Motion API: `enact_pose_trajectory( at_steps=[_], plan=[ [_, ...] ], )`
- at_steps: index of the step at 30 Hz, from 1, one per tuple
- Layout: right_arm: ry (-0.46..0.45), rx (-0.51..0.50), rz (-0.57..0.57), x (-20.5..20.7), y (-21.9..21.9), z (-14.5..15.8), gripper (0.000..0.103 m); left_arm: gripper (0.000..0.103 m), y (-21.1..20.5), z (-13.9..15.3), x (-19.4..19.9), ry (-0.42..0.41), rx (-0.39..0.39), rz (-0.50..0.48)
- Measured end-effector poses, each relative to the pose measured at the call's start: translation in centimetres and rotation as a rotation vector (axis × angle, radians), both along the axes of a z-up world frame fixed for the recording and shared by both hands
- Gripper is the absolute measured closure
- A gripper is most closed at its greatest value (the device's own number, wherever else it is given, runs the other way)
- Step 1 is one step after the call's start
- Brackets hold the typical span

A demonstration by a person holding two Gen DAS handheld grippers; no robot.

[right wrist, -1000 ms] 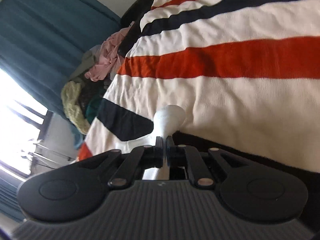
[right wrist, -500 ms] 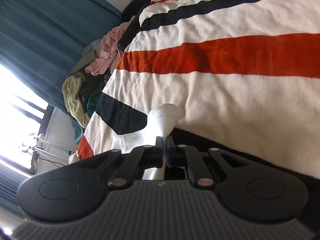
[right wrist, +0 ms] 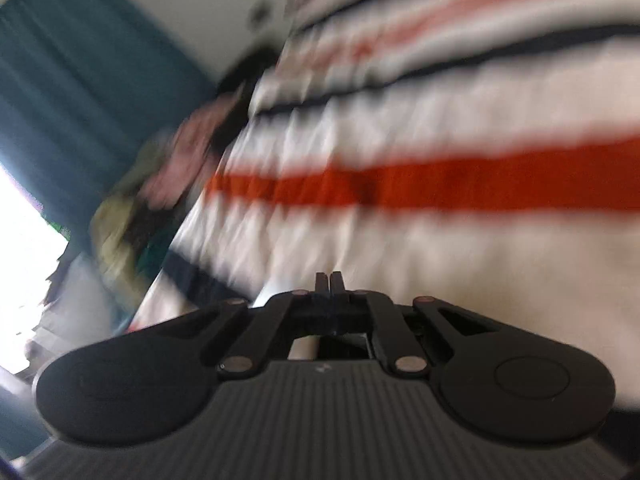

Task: Fold clothes

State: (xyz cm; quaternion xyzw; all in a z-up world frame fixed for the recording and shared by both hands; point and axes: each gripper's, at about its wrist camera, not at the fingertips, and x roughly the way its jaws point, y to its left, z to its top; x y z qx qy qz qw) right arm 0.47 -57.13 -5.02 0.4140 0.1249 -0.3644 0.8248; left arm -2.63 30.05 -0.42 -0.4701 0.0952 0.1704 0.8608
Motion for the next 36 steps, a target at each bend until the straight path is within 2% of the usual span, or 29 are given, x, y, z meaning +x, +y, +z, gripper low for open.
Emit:
enact_pose_trajectory(
  at_steps=[2,3,5,7,9,11,13,15,17,20,21,22,23,24,26,28,29,32,34,36],
  plan=[
    [0.050,-0.020,-0.023,-0.7,-0.6,-0.1,0.100,0.096,1.4,-0.7,-0.3,0.086,0.026,-0.025],
    [0.059,0.022,-0.025,-0.8,-1.0,-0.7,0.100,0.096,2.1,-1.3,-0.3,0.121,0.020,-0.026],
    [0.073,0.124,-0.028,-1.1,-1.7,-1.9,0.097,0.095,3.1,-2.3,-0.6,0.163,-0.018,-0.029],
    [0.027,0.252,-0.003,-0.9,-2.1,-3.5,0.096,0.095,4.1,-3.0,-1.0,0.173,-0.052,-0.027],
    [-0.024,0.382,0.025,-0.6,-2.4,-5.2,0.094,0.095,4.3,-2.9,-1.0,0.178,-0.040,-0.020],
    [-0.076,0.512,0.052,-0.3,-2.7,-6.8,0.078,0.095,4.1,-2.8,-1.1,0.185,-0.019,-0.016],
    [-0.131,0.545,0.107,0.5,-2.4,-7.3,0.031,0.095,3.3,-2.7,-1.6,0.186,-0.017,-0.013],
    [-0.171,0.549,0.157,1.4,-2.2,-7.4,0.024,0.095,3.0,-2.9,-2.0,0.184,-0.028,-0.011],
    [-0.192,0.525,0.196,2.5,-2.0,-7.2,0.024,0.095,2.7,-3.0,-2.4,0.187,-0.030,-0.009],
    [-0.122,0.422,0.236,4.1,-1.8,-6.5,0.031,0.095,2.3,-2.9,-2.6,0.192,-0.026,-0.006],
    [-0.097,0.386,0.249,4.7,-1.8,-6.2,0.041,0.094,2.2,-2.8,-2.5,0.195,-0.019,-0.005],
    [-0.072,0.350,0.261,5.2,-1.7,-6.0,0.056,0.094,2.1,-2.7,-2.4,0.201,-0.012,-0.003],
    [-0.046,0.315,0.274,5.8,-1.7,-5.7,0.064,0.094,2.0,-2.7,-2.3,0.210,-0.003,0.000],
    [-0.021,0.279,0.286,6.3,-1.6,-5.5,0.081,0.094,1.9,-2.6,-2.2,0.219,0.007,0.002],
    [0.029,0.207,0.311,7.4,-1.5,-5.0,0.094,0.094,1.7,-2.4,-1.9,0.230,0.028,0.006],
    [0.079,0.134,0.335,8.5,-1.4,-4.5,0.096,0.094,1.5,-2.2,-1.6,0.230,0.040,0.006],
    [0.051,0.105,0.314,8.3,-1.2,-3.6,0.096,0.094,1.5,-2.2,-1.5,0.228,0.037,0.006],
    [-0.028,0.025,0.230,6.1,-0.3,-0.8,0.097,0.094,1.2,-1.9,-1.6,0.225,0.042,-0.015],
    [-0.041,-0.025,0.151,4.0,0.2,0.6,0.097,0.094,0.9,-1.7,-1.9,0.234,0.017,-0.032],
    [-0.017,-0.033,0.052,1.7,0.0,1.0,0.097,0.094,0.6,-1.6,-2.6,0.240,0.001,-0.045]
  ],
)
